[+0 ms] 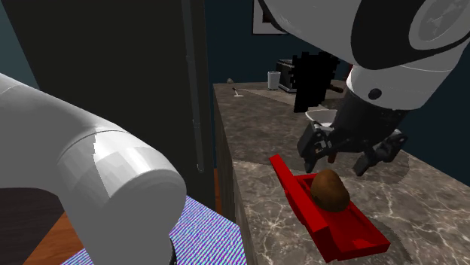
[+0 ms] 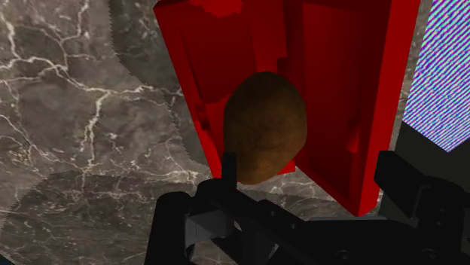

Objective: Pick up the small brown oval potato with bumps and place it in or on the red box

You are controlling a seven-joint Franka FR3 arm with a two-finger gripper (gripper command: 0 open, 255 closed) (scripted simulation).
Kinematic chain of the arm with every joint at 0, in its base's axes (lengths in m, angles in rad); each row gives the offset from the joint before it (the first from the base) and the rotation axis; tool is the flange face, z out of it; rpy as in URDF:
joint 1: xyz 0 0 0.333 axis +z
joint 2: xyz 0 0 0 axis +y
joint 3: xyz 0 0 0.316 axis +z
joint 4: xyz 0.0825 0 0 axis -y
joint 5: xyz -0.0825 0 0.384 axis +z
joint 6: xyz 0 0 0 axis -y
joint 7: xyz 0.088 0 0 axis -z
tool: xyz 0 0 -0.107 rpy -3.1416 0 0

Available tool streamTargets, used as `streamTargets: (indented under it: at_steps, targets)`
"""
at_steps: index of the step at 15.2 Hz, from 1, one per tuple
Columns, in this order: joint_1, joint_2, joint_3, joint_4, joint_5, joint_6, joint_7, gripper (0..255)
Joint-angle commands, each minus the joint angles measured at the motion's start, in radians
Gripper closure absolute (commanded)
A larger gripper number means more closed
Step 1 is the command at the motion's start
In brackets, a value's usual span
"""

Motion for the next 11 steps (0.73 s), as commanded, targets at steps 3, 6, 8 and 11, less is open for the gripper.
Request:
streamTargets:
  at_steps: [3, 6, 8, 11]
  targets:
    - [-0.012, -0.037, 0.036, 0.089, 0.013, -0.127, 0.002, 0]
    - [-0.012, -0.037, 0.036, 0.089, 0.013, -0.127, 0.002, 0]
    - [-0.012, -0.037, 0.036, 0.089, 0.013, -0.127, 0.002, 0]
    - [-0.012, -0.037, 0.036, 0.089, 0.013, -0.126, 0.002, 0]
